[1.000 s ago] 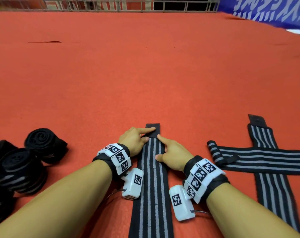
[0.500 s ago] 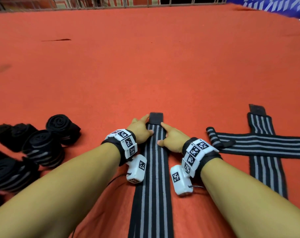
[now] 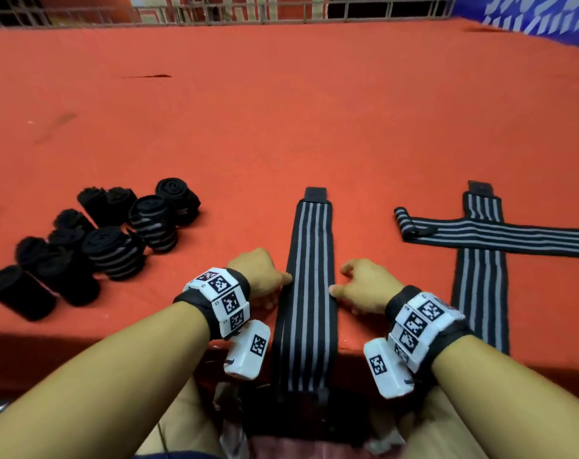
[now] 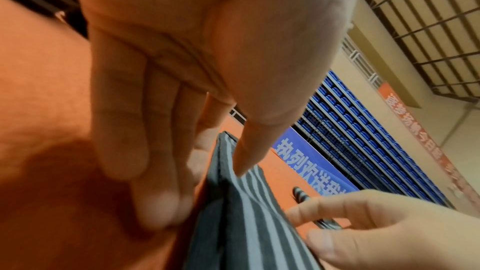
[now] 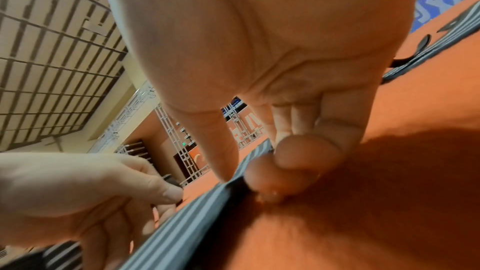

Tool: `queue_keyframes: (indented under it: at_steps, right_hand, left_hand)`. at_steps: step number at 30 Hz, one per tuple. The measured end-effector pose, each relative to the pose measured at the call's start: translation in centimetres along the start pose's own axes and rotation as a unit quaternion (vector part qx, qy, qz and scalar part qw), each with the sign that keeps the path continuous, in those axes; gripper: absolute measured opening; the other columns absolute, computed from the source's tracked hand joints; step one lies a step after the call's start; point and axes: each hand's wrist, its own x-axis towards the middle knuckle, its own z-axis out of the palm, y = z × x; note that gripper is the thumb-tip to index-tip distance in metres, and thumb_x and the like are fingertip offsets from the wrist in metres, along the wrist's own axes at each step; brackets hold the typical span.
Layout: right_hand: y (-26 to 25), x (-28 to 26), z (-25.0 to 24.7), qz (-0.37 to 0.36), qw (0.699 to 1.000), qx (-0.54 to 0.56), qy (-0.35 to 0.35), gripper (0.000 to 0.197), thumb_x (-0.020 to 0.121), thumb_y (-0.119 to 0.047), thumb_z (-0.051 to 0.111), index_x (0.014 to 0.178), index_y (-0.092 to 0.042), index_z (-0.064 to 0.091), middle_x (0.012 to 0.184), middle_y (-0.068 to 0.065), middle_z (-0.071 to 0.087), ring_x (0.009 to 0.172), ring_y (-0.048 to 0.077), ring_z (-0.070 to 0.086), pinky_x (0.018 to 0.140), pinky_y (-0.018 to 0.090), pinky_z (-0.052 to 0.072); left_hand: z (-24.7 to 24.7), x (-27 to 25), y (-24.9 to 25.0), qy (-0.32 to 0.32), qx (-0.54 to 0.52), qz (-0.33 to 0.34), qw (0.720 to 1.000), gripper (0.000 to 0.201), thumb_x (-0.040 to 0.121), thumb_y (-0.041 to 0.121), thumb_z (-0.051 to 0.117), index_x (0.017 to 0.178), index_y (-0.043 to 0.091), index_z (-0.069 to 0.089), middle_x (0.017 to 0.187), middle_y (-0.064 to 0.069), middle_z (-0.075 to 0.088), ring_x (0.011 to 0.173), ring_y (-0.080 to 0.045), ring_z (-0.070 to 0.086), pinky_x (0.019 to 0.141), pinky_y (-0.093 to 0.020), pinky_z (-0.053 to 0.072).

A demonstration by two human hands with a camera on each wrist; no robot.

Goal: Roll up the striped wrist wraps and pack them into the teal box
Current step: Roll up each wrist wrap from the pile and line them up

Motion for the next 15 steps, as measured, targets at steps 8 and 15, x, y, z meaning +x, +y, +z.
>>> queue_keyframes:
  at_steps: [8,15]
  right_hand:
    - [-1.0,-4.1,4.0,-0.034,0.998,0.048,0.001,0.014,0.096,-0.019,0.064,0.102,-0.009,0.057,0.066,0.002,0.073,0.053,0.011,0.068,0.053,0.02,0.052]
    - [-0.9,-5.1,4.7,-0.051,0.995,0.078,0.031,0.01,0.093,-0.018,0.069,0.095,-0.014,0.06,0.065,-0.001,0.067,0.046,0.004,0.061,0.047,0.019,0.049]
  left_hand:
    - [1.8,-3.4,-0.9,0.036,0.035,0.034,0.998,0.04,0.093,0.046,0.067,0.082,0.008,0.066,0.07,-0.005,0.071,0.058,-0.017,0.069,0.049,-0.026,0.052]
    - [3.1,-4.5,-2.0,-0.01,-0.123,0.055,0.991,0.019,0.089,0.017,0.076,0.084,0.004,0.063,0.084,-0.013,0.073,0.08,-0.029,0.074,0.072,-0.044,0.064]
